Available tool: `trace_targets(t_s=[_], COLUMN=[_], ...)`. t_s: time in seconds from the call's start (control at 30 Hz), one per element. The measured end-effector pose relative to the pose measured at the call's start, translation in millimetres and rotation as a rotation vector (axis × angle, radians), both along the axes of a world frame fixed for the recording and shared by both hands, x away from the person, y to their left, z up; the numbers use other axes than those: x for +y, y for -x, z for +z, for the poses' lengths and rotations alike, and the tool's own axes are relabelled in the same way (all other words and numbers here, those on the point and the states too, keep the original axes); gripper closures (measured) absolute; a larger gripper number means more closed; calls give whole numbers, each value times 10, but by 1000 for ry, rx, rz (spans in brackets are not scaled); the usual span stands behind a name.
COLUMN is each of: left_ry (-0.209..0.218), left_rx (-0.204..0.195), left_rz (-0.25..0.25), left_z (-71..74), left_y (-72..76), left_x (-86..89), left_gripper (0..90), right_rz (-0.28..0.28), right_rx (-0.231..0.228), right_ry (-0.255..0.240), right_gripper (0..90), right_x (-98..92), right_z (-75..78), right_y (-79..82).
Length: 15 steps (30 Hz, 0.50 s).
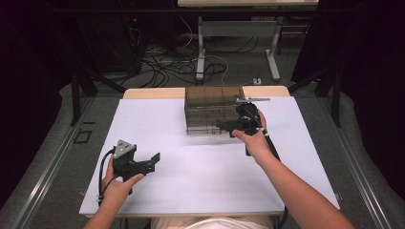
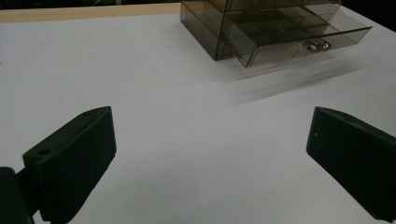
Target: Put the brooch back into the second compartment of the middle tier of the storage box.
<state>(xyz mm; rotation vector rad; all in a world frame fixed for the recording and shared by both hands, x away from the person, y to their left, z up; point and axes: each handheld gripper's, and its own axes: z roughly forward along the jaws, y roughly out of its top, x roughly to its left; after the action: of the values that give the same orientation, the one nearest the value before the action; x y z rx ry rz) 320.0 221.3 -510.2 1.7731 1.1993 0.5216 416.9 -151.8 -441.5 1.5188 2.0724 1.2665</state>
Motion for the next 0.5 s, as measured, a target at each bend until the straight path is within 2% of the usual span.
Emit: trace_targets(t_s=[0.23,0.27,0.5], left_ry=[-2,0,-3], left_rx=[-2,-3,-2], left_rz=[-1,0,0], left_z=[1,-1,-4], left_y=[0,0,-1], left_x=[0,0,1], left_gripper=[15,15,15], right_rz=[20,24,30], right_rx=[-34,-45,-61], right_ry=[36,49,44], right_gripper=[0,0,0], right_x=[-30,-44,-186], right_z=[-4,-10,-59], right_y=[126,182,370])
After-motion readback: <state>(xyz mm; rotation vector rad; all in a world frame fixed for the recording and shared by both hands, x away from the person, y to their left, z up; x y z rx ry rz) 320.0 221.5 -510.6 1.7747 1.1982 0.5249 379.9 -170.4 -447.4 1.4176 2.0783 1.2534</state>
